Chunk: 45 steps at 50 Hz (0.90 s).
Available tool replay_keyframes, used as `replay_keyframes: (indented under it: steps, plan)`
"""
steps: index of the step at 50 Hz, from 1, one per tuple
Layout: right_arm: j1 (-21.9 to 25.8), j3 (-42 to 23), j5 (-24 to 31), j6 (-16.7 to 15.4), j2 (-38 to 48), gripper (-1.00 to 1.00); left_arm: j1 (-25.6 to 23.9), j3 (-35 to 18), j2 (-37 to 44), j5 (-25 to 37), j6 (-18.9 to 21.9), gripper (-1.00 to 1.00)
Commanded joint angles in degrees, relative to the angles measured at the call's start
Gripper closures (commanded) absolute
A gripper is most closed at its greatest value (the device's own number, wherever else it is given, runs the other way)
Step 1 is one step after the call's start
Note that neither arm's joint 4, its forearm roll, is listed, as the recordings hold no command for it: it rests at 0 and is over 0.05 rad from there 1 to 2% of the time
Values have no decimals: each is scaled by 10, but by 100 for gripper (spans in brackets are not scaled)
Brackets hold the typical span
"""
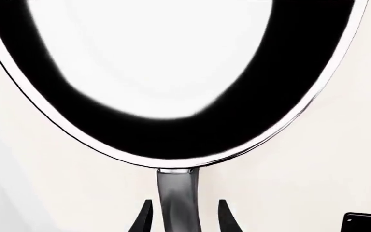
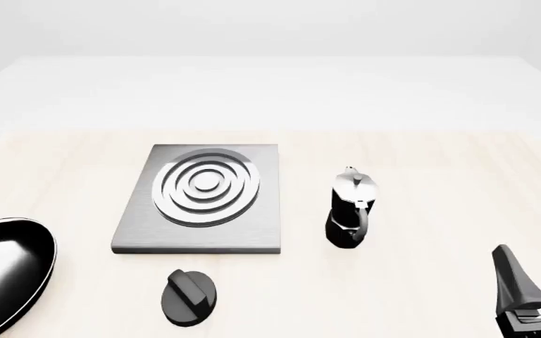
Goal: Turn on the stove and put the frying pan on it.
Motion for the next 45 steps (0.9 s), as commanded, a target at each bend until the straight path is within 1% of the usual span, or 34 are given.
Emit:
replay_keyframes:
  steps: [1, 3, 4, 5, 6, 7, 8, 9, 10, 11, 13, 14, 15, 16, 19, 20, 21, 22, 24, 26, 27, 29, 30, 35, 36, 38, 39, 41, 42, 44, 45]
  plan:
    - [0, 0, 0, 0, 0, -100, 22, 14, 34, -40, 25, -100]
    - [0, 0, 0, 0, 0, -100, 24, 17, 33, -40, 31, -100]
    - [0, 0, 0, 0, 0, -100, 16, 17, 29, -40, 25, -100]
    - [0, 0, 0, 0, 0, -100, 20, 23, 25, -45, 37, -100]
    - [0, 0, 0, 0, 0, -100, -34, 28, -2, -43, -4, -100]
    - [0, 0, 0, 0, 0, -100, -48, 29, -9, -37, -15, -100]
    - [0, 0, 0, 0, 0, -100, -73, 51, -40, -38, -7, 100]
    - [0, 0, 0, 0, 0, -100, -101, 49, -57, -44, -36, 100]
    - [0, 0, 0, 0, 0, -100, -95, 47, -51, -44, -34, 100]
    - [0, 0, 0, 0, 0, -100, -79, 47, -43, -47, -19, 100]
    - [0, 0, 0, 0, 0, -100, -98, 50, -57, -49, -33, 100]
    - [0, 0, 0, 0, 0, -100, -87, 51, -52, -52, -22, 100]
    - [0, 0, 0, 0, 0, -100, -90, 53, -55, -51, -22, 100]
    - [0, 0, 0, 0, 0, -100, -111, 50, -65, -45, -45, 100]
    - [0, 0, 0, 0, 0, -100, -105, 53, -64, -50, -35, 100]
    - [0, 0, 0, 0, 0, -100, -117, 52, -71, -46, -47, 100]
    - [0, 0, 0, 0, 0, -100, -119, 53, -73, -46, -48, 100]
    - [0, 0, 0, 0, 0, -100, -127, 52, -77, -42, -57, 100]
    - [0, 0, 0, 0, 0, -100, -124, 58, -84, -55, -45, 100]
    - [0, 0, 0, 0, 0, -100, -138, 55, -91, -51, -62, 100]
    - [0, 0, 0, 0, 0, -100, -141, 57, -95, -50, -62, 100]
    - [0, 0, 0, 0, 0, -100, -152, 56, -102, -47, -74, 100]
    - [0, 0, 0, 0, 0, -100, -152, 60, -108, -54, -68, 100]
    - [0, 0, 0, 0, 0, -100, -190, 62, -144, -47, -97, 100]
    - [0, 0, 0, 0, 0, -100, -190, 68, -151, -52, -89, 100]
    - [0, 0, 0, 0, 0, -100, -197, 68, -159, -50, -94, 100]
    - [0, 0, 0, 0, 0, -100, -199, 74, -169, -56, -87, 100]
    - [0, 0, 0, 0, 0, -100, -210, 76, -184, -54, -93, 100]
    - [0, 0, 0, 0, 0, -100, -206, 82, -189, -62, -82, 100]
    - [0, 0, 0, 0, 0, -100, -223, 80, -205, -55, -98, 100]
    - [0, 0, 0, 0, 0, -100, -223, 89, -214, -57, -85, 100]
